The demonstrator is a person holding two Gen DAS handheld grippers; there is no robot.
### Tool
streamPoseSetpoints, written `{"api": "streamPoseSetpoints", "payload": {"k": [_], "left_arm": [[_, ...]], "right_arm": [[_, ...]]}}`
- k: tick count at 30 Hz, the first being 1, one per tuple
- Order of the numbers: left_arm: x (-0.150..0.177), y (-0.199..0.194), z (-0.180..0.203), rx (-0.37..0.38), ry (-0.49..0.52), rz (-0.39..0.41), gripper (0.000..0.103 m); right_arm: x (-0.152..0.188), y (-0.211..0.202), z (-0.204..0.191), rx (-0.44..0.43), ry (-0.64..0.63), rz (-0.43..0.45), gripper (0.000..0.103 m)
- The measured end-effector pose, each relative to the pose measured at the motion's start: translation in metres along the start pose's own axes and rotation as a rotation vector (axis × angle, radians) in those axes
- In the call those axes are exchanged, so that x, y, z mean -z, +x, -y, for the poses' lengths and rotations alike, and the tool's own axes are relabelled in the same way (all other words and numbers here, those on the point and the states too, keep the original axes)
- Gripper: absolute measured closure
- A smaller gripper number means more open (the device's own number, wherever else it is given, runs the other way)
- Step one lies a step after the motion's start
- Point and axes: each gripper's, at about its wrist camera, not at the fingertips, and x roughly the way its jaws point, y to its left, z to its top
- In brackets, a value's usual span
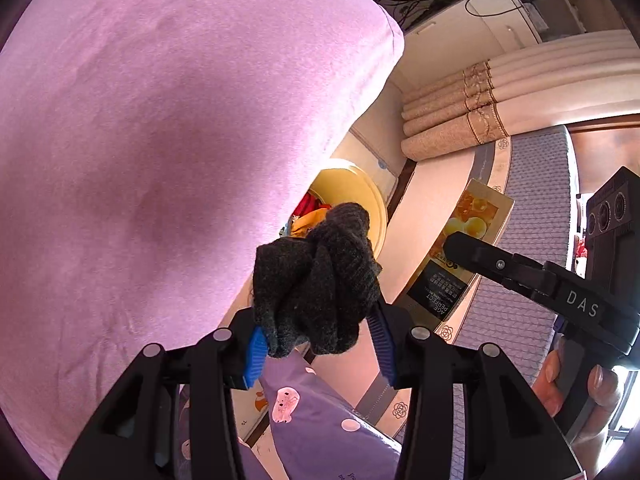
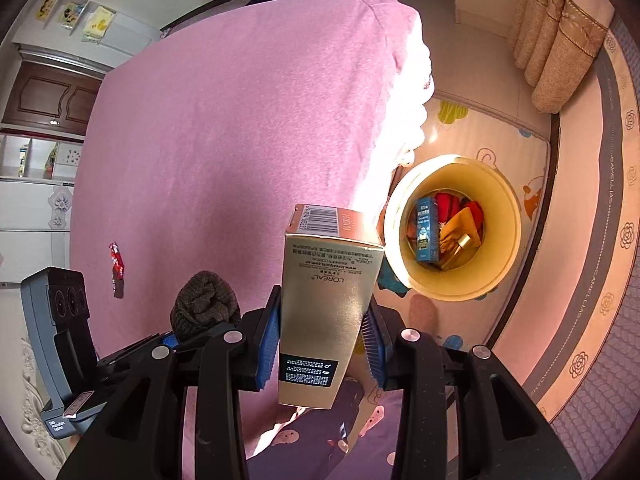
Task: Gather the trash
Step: 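Carry the grey hat and gold box over the yellow basin, then open both grippers to drop the hat and gold box into the basin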
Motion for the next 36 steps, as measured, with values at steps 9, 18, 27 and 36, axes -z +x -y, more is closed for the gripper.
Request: {"api": "streamPoseSetpoints", "payload": {"k": [9, 18, 27, 36], "left_arm": [[-0.023, 0.072, 0.088, -0.018, 0.09, -0.096, 0.059], [-0.047, 0.106, 0.131, -0.024, 0.117, -0.134, 0.041], [-0.058, 0.115, 0.135, -0.059, 0.123, -0.161, 0.028], [-0.063, 0.095, 0.107, -0.056, 0.079, -0.122, 0.028]], "right_arm": [[-0.024, -0.012, 0.095, 0.05, 0.08, -0.007, 0.067], [-0.048, -0.007, 0.142, 0.05, 0.119, -0.036, 0.061], [-0.055, -0.007, 0.159, 0.018, 0.174, -0.06, 0.052], [-0.056, -0.007, 0.132, -0.007, 0.142, -0.063, 0.054]]}}
